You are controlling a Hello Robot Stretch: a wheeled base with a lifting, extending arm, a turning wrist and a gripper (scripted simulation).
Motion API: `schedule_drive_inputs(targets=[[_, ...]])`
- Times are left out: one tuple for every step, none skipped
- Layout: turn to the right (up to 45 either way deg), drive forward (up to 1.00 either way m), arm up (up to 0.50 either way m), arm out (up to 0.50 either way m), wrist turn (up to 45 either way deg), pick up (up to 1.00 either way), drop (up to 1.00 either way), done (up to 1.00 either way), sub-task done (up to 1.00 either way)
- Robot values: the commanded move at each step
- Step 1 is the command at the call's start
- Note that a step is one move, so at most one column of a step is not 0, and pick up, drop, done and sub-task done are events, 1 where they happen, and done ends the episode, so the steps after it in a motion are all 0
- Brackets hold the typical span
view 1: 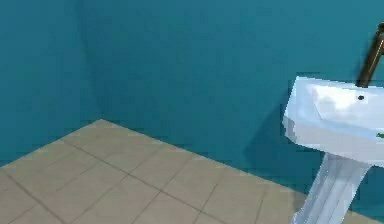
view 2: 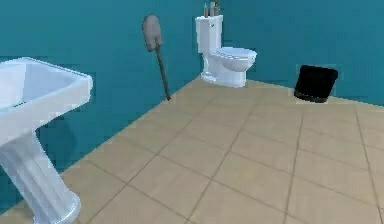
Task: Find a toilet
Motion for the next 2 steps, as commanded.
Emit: schedule_drive_inputs(targets=[[45.0, 0.0, 0.0, 0.0, 0.0, 0.0, 0.0, 0.0, 0.0], [45.0, 0.0, 0.0, 0.0, 0.0, 0.0, 0.0, 0.0, 0.0]])
